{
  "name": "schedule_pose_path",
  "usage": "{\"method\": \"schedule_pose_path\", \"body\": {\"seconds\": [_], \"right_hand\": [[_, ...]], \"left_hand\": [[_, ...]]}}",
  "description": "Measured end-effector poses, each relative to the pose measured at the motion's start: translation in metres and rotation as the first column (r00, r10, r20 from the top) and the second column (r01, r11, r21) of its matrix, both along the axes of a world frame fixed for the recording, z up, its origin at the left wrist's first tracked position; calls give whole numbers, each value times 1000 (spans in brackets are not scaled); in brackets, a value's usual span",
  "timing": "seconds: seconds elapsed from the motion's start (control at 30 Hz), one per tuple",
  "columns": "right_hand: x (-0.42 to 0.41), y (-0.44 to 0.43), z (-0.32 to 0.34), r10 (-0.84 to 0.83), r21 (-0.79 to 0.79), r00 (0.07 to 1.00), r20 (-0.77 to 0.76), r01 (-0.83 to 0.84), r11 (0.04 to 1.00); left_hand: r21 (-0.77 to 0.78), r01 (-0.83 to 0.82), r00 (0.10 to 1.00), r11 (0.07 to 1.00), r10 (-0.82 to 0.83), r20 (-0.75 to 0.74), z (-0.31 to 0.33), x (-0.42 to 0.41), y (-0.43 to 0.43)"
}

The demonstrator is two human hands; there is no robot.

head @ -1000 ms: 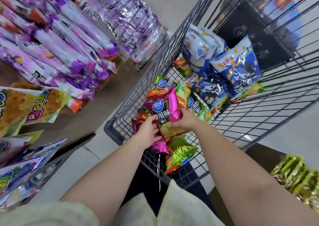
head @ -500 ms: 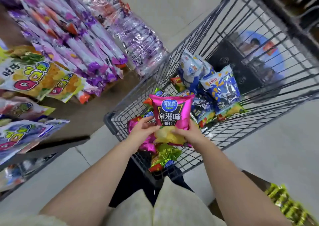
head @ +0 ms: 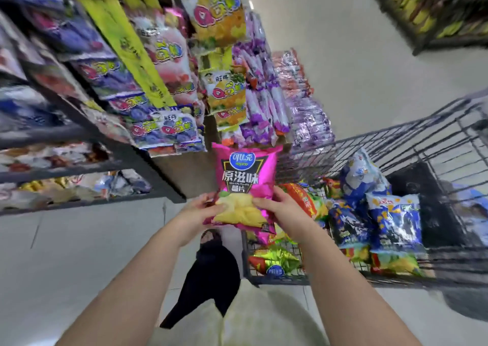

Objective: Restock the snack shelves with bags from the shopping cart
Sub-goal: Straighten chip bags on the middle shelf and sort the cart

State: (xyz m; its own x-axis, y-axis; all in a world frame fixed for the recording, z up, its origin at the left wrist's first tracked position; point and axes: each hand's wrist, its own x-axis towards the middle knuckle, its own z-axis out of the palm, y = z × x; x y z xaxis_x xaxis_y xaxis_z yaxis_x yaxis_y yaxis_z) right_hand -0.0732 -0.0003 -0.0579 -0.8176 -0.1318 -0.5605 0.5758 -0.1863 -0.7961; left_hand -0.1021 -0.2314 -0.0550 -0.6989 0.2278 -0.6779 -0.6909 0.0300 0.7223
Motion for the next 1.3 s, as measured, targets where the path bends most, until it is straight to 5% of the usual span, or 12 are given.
{"method": "schedule_pose_path", "body": {"seconds": [0.23, 0.6, 0.8, 1.13, 1.3], "right_hand": [[-32, -128, 32, 239, -16, 960, -147, -244, 970], [-31, -388, 83, 597, 69, 760, -258, -601, 796], [-17, -559, 116, 672, -17, 652, -350, -722, 692], [-20, -805, 188, 557, -15, 688, -465, -635, 772], [-73, -886, 252, 542, 18, 625, -563, -646, 763]], "left_hand": [[18, -341, 931, 940, 340, -133, 34, 49, -117], [165, -760, 595, 629, 775, -211, 63, 149, -322], [135, -859, 431, 493, 841, -327, 96, 178, -480], [61, -926, 282, 373, 790, -544, 164, 161, -713], [29, -927, 267, 374, 712, -650, 225, 109, -803]]}}
